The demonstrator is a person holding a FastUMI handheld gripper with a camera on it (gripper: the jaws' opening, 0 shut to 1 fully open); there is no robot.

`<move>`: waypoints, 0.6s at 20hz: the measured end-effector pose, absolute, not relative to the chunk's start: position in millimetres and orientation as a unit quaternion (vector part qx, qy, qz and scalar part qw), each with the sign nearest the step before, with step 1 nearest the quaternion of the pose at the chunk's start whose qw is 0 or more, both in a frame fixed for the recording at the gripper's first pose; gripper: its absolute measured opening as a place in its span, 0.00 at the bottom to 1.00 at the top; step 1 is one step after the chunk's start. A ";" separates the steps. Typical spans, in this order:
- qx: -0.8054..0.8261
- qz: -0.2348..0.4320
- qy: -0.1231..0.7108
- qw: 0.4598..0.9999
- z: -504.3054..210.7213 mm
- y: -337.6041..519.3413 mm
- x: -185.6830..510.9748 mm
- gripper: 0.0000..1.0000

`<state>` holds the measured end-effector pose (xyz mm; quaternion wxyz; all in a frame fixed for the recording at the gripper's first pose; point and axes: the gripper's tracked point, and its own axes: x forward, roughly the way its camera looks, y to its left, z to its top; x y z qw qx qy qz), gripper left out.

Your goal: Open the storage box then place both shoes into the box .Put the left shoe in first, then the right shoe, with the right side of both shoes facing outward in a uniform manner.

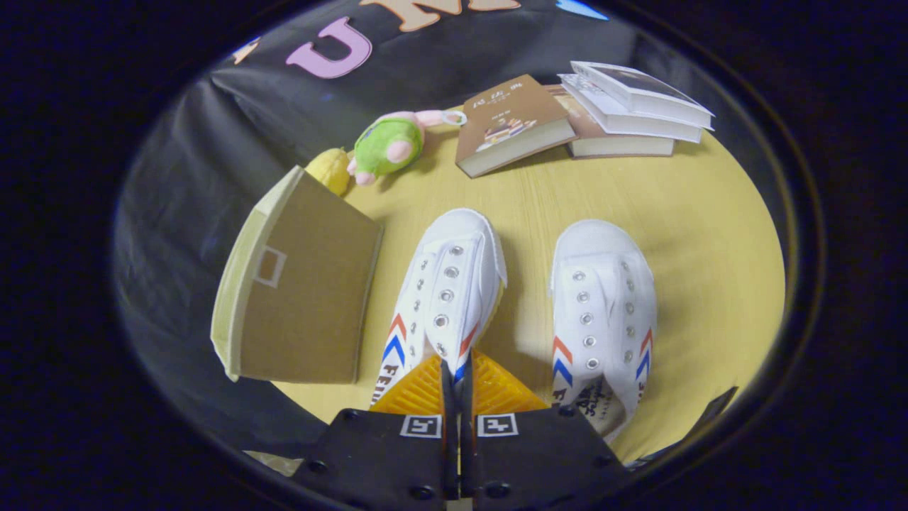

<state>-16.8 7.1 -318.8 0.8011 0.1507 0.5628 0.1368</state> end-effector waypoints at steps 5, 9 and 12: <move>0.175 0.136 0.533 0.816 -262.6 31.4 2.8 0.05; 0.181 0.154 0.517 0.823 -225.2 62.5 11.9 0.05; 0.173 0.165 0.503 0.831 -203.8 84.0 18.4 0.05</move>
